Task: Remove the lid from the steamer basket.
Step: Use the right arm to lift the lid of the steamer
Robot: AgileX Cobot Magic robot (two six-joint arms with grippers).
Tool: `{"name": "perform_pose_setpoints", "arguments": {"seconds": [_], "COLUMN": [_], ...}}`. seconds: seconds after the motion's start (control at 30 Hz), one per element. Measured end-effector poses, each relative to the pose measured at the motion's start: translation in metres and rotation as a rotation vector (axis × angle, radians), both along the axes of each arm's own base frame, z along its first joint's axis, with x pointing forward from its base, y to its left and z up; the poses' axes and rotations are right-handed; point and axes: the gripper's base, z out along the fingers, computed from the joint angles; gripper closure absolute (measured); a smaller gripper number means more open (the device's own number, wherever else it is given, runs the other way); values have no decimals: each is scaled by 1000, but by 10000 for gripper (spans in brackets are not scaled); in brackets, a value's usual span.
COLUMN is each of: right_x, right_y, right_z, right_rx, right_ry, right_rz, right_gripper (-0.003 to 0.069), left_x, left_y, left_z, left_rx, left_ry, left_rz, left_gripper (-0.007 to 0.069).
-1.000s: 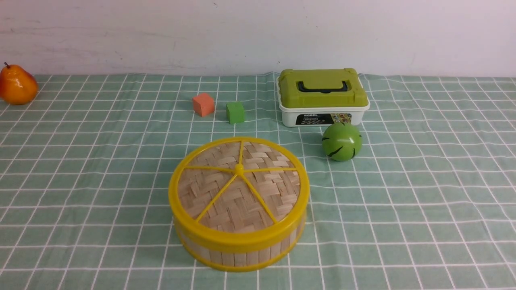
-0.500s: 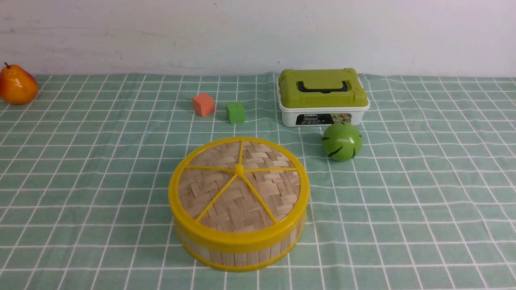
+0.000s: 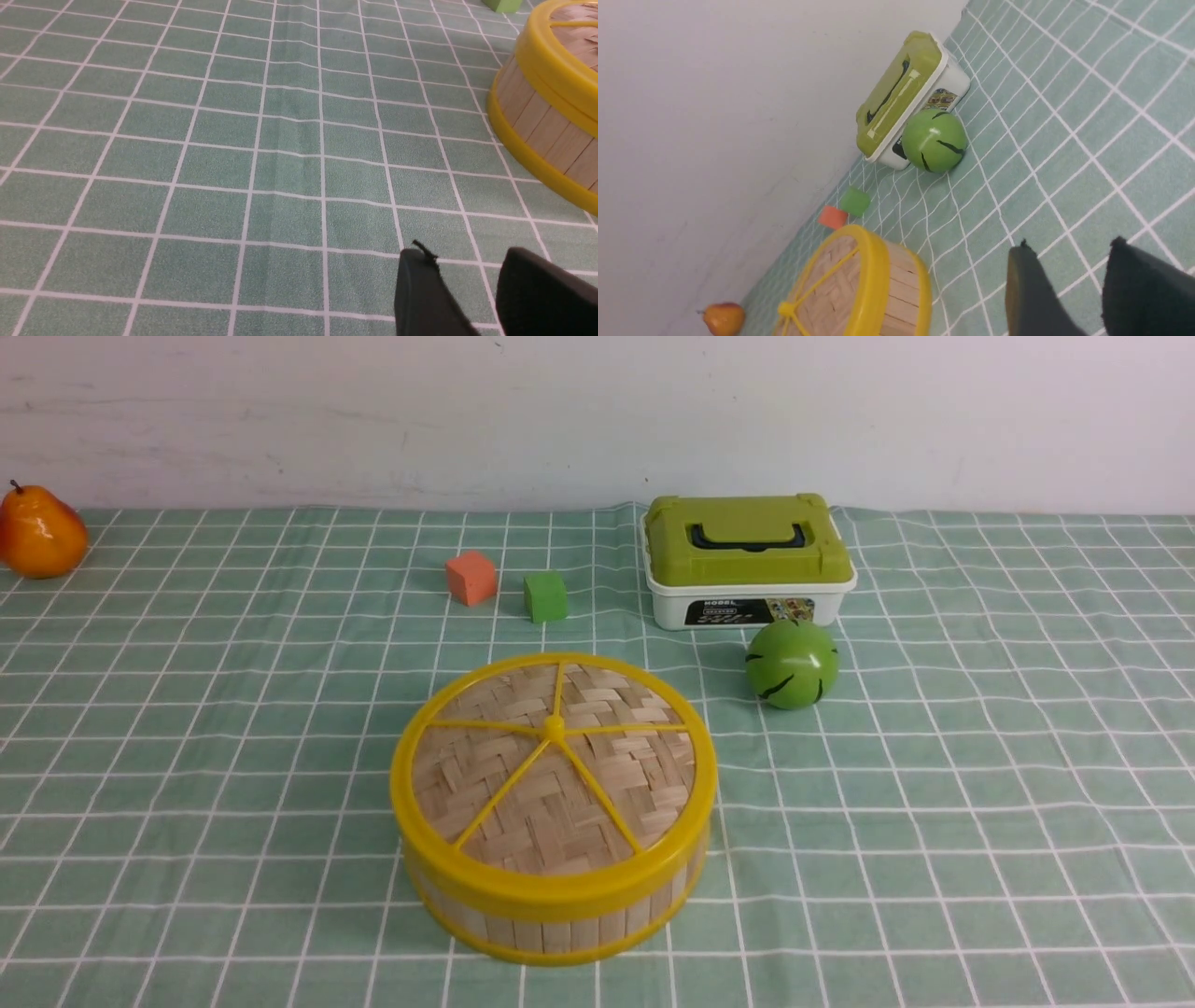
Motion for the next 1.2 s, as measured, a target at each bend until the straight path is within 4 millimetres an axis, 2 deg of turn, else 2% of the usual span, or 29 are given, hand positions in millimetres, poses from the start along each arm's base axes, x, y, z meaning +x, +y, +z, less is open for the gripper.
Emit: {"name": "perform_pose_setpoints", "arguments": {"seconds": [0.07, 0.1, 0.13, 0.2, 0.27, 0.3, 0.33, 0.4, 0.57, 0.67, 0.83, 0.87, 0.9, 1.0, 1.07, 1.1, 1.2], "right_x": [1, 1, 3, 10, 20, 23, 36, 52, 104, 140, 174, 184, 191, 211, 217, 226, 244], "right_y": [2, 2, 4, 6, 9, 9, 11, 15, 24, 37, 78, 102, 110, 156, 171, 190, 225], "right_z": [23, 26, 46, 81, 113, 120, 149, 179, 212, 222, 220, 216, 214, 202, 198, 191, 174], "right_rx": [-159, -188, -315, -496, -663, -697, -824, -915, -922, -940, -1046, -1098, -1129, -1218, -1235, -1255, -1273], "right_ry": [-4, -5, 15, 48, 101, 114, 171, 217, 266, 247, 269, 295, 313, 365, 375, 387, 392], "right_rz": [43, 50, 99, 176, 281, 307, 431, 573, 816, 921, 1063, 1105, 1111, 1131, 1136, 1140, 1171], "right_gripper": [546, 565, 625, 664, 677, 678, 680, 680, 670, 662, 659, 658, 657, 648, 641, 627, 571], "left_x": [0, 0, 0, 0, 0, 0, 0, 0, 0, 0, 0, 0, 0, 0, 0, 0, 0], "left_y": [0, 0, 0, 0, 0, 0, 0, 0, 0, 0, 0, 0, 0, 0, 0, 0, 0], "left_z": [0, 0, 0, 0, 0, 0, 0, 0, 0, 0, 0, 0, 0, 0, 0, 0, 0], "left_rx": [0, 0, 0, 0, 0, 0, 0, 0, 0, 0, 0, 0, 0, 0, 0, 0, 0], "left_ry": [0, 0, 0, 0, 0, 0, 0, 0, 0, 0, 0, 0, 0, 0, 0, 0, 0], "left_rz": [0, 0, 0, 0, 0, 0, 0, 0, 0, 0, 0, 0, 0, 0, 0, 0, 0], "left_gripper": [386, 386, 386, 386, 386, 386, 386, 386, 386, 386, 386, 386, 386, 386, 386, 386, 386]}}
